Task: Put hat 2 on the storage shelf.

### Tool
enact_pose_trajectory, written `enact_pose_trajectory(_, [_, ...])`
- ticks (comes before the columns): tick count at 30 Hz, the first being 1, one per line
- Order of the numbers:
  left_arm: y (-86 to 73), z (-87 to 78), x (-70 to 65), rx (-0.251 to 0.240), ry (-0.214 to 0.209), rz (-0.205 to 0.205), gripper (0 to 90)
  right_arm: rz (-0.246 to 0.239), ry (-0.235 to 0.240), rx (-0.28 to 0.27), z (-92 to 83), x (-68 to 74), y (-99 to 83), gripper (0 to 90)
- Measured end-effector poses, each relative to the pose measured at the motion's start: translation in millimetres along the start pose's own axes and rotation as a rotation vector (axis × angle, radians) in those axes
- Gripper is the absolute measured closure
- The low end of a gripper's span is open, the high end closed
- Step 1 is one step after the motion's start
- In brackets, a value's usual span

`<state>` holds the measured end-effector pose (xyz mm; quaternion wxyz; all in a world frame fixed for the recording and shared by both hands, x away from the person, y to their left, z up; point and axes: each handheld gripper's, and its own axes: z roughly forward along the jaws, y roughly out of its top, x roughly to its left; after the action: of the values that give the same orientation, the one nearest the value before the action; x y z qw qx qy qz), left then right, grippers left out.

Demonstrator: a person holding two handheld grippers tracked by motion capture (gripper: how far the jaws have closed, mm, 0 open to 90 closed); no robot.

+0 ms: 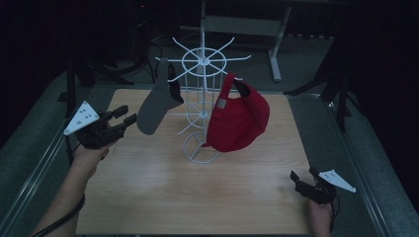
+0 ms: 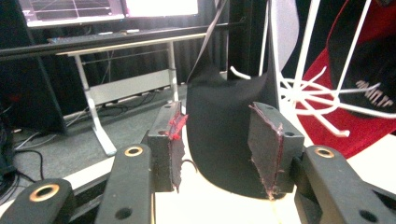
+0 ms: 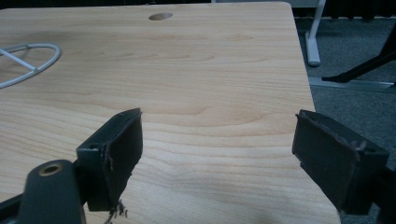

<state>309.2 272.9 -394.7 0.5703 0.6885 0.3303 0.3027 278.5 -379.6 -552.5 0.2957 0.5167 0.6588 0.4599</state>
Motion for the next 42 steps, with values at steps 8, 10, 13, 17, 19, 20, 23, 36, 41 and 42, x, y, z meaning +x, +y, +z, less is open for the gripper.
enact_pose_trajectory(8, [-26.8, -4.6, 1.6, 0.011, 0.021, -0.035, 55.8, -0.001, 0.000, 0.000, 0.0, -0.2, 0.0, 16.0])
enact_pose_trajectory(10, [-36.1, -5.7, 0.7, 0.009, 0.027, -0.044, 55.8, -0.002, 0.000, 0.000, 0.0, -0.2, 0.0, 15.9])
enact_pose_trajectory(13, [-47.5, -6.7, 0.5, 0.006, 0.032, -0.055, 54.7, -0.002, 0.000, 0.001, 0.0, -0.1, 0.0, 16.0])
enact_pose_trajectory(17, [-59.2, -7.3, -1.6, 0.009, 0.030, -0.053, 53.1, -0.002, 0.001, 0.000, 0.0, -0.2, 0.0, 16.0])
enact_pose_trajectory(19, [-64.6, -7.4, -3.3, 0.017, 0.030, -0.045, 52.9, -0.001, 0.001, 0.000, 0.0, -0.2, 0.0, 15.9])
enact_pose_trajectory(20, [-68.8, -6.9, -4.2, 0.022, 0.027, -0.050, 52.9, -0.001, 0.001, 0.000, -0.1, -0.2, 0.0, 15.9])
enact_pose_trajectory(23, [-80.1, -5.6, -6.7, 0.033, 0.010, -0.060, 52.6, -0.002, 0.000, 0.001, 0.0, -0.1, 0.0, 16.0])
enact_pose_trajectory(36, [-120.7, -5.8, -10.7, 0.124, 0.024, -0.069, 51.0, -0.001, 0.000, 0.001, 0.0, -0.2, 0.0, 15.9])
enact_pose_trajectory(41, [-132.6, -8.5, -10.6, 0.136, 0.033, -0.096, 51.1, -0.001, 0.000, 0.002, 0.1, -0.2, 0.0, 16.0])
enact_pose_trajectory(42, [-134.4, -8.9, -10.6, 0.135, 0.029, -0.101, 51.1, -0.001, 0.000, 0.002, 0.1, -0.1, 0.0, 15.9])
